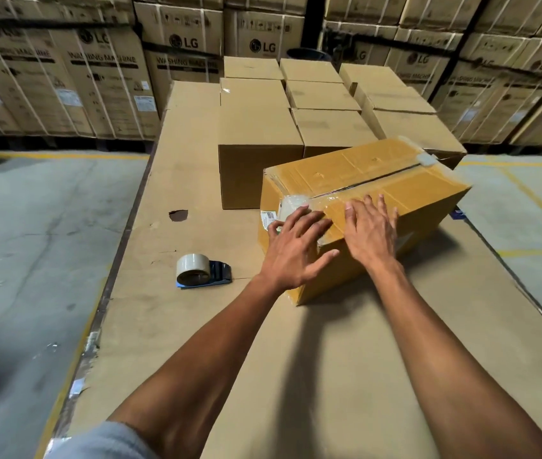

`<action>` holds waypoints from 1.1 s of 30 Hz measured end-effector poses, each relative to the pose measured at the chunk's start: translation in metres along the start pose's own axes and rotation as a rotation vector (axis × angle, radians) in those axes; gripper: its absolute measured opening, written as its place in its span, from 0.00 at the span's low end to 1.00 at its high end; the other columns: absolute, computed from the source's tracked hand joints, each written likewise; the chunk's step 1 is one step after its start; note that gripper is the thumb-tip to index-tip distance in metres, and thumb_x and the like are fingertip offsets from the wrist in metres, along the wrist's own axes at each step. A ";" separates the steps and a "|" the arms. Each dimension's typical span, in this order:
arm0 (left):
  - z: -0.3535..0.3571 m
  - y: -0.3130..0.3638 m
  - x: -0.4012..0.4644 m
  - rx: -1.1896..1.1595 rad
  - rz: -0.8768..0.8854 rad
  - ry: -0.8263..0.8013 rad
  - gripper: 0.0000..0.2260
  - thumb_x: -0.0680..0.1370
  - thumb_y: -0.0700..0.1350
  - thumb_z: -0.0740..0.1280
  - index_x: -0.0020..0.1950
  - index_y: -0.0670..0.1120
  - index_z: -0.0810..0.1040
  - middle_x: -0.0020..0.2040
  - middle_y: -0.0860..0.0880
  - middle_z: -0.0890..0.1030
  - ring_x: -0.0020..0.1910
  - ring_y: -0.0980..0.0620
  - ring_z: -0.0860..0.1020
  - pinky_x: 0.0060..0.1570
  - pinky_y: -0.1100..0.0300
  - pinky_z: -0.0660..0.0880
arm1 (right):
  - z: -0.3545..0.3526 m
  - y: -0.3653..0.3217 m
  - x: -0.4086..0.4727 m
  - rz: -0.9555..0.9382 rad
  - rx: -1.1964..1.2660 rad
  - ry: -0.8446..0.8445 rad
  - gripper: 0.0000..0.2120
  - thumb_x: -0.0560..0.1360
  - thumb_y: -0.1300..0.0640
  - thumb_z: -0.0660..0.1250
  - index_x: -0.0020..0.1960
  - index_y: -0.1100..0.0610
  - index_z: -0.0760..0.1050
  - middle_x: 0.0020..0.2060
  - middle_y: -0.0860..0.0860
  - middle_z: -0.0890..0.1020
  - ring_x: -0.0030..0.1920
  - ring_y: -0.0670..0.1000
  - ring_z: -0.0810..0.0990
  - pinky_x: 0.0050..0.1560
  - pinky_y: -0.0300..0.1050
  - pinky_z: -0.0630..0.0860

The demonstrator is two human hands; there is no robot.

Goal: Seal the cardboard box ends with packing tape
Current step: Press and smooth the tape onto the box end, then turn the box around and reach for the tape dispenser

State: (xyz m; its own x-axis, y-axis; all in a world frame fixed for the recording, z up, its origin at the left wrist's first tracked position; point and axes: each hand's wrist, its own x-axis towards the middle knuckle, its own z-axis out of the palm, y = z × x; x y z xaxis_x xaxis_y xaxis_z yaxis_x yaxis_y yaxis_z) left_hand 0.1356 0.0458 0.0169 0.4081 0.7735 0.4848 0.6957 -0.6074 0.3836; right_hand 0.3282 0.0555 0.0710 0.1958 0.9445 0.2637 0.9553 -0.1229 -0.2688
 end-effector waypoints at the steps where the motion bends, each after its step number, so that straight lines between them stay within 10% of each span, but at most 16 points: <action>1: -0.002 -0.005 0.000 0.029 0.041 0.001 0.29 0.84 0.68 0.61 0.81 0.56 0.72 0.82 0.53 0.71 0.85 0.50 0.61 0.73 0.40 0.62 | 0.002 0.005 0.000 0.000 0.013 -0.025 0.31 0.87 0.38 0.43 0.81 0.53 0.68 0.83 0.56 0.65 0.85 0.59 0.55 0.83 0.65 0.40; 11: -0.045 -0.065 0.008 0.201 -0.109 0.086 0.26 0.80 0.58 0.66 0.78 0.53 0.75 0.77 0.52 0.77 0.80 0.50 0.70 0.69 0.44 0.67 | 0.006 -0.009 0.015 -0.359 0.050 -0.124 0.33 0.84 0.38 0.59 0.84 0.54 0.62 0.85 0.54 0.60 0.86 0.55 0.52 0.84 0.60 0.43; 16: -0.045 -0.066 0.009 0.303 -0.160 0.054 0.28 0.84 0.63 0.62 0.83 0.54 0.70 0.80 0.50 0.74 0.82 0.47 0.67 0.71 0.43 0.68 | 0.017 0.027 0.028 -0.176 -0.200 -0.122 0.46 0.79 0.28 0.59 0.87 0.50 0.47 0.87 0.54 0.44 0.85 0.63 0.38 0.78 0.70 0.33; 33: -0.044 -0.081 0.042 0.383 -0.256 -0.105 0.27 0.87 0.57 0.63 0.86 0.57 0.61 0.87 0.50 0.64 0.88 0.45 0.56 0.80 0.39 0.62 | 0.038 0.007 0.062 -0.168 -0.175 -0.129 0.42 0.82 0.33 0.59 0.86 0.54 0.50 0.86 0.57 0.52 0.85 0.67 0.41 0.76 0.72 0.31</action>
State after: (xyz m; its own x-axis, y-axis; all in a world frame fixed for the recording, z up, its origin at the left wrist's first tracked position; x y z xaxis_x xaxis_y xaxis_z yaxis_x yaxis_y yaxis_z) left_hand 0.0705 0.1197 0.0404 0.2392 0.9157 0.3229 0.9416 -0.2999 0.1530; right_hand 0.3386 0.1250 0.0501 0.0118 0.9857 0.1682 0.9980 -0.0011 -0.0636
